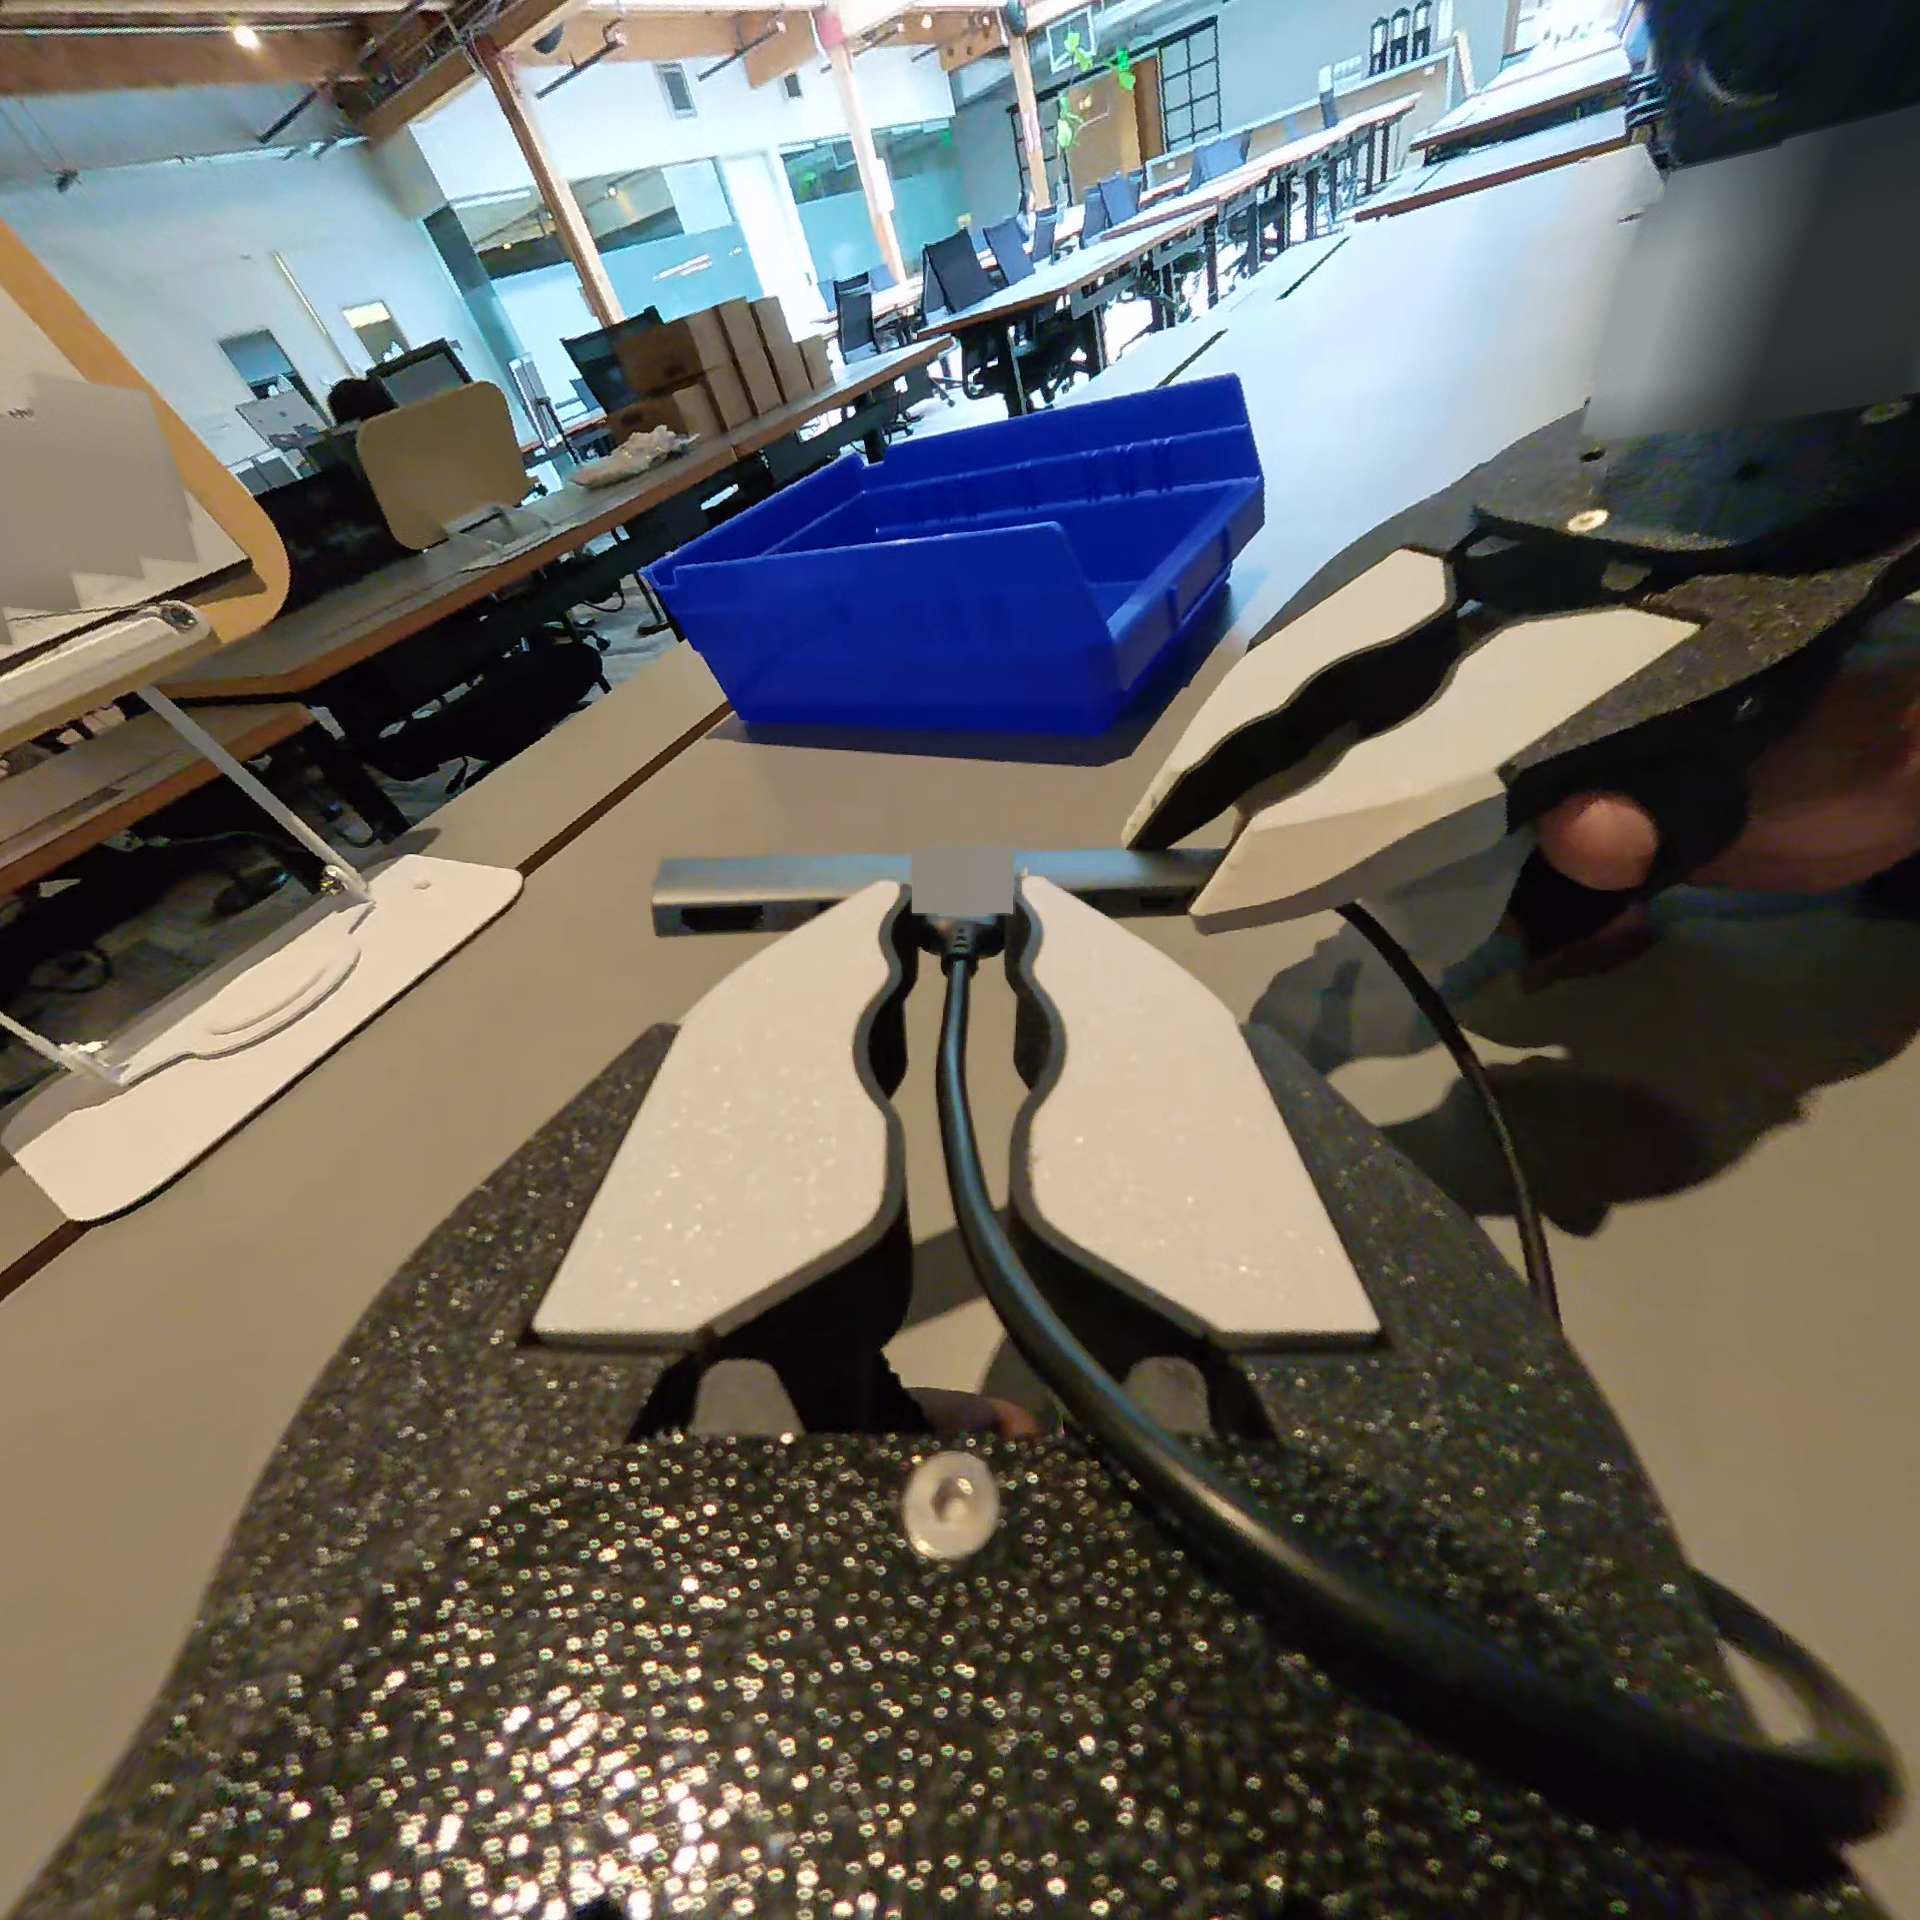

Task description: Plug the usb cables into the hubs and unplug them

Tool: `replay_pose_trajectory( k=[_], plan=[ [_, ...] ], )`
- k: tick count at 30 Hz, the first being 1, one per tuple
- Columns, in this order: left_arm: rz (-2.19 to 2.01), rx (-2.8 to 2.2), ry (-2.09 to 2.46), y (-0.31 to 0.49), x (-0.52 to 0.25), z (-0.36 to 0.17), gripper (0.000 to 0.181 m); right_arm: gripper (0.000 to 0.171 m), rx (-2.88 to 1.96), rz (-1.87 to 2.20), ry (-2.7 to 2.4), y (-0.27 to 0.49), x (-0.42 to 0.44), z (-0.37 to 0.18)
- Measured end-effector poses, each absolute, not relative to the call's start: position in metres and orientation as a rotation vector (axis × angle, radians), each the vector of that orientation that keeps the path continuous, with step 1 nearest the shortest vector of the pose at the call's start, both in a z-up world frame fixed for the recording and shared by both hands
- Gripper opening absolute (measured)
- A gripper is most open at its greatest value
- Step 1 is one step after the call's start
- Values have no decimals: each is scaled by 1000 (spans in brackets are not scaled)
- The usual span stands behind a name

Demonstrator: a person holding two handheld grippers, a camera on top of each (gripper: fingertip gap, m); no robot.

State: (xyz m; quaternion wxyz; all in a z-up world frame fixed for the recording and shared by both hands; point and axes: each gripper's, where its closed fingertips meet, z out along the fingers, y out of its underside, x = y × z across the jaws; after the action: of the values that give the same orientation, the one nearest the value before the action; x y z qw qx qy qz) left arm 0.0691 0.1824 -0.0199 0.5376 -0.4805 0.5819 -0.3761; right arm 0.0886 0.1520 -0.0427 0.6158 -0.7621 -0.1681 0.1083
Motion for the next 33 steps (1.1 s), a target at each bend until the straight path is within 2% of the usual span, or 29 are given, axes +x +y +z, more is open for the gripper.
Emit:
replay_pose_trajectory(
  k=[11,33],
  plan=[
    [-826,-1132,1399,183,70,-23,15,22,-1742,325,-301,152,94,-39],
    [-832,-1129,1377,184,69,-21,15,23,-1721,156,-404,151,88,-38]
  ],
)
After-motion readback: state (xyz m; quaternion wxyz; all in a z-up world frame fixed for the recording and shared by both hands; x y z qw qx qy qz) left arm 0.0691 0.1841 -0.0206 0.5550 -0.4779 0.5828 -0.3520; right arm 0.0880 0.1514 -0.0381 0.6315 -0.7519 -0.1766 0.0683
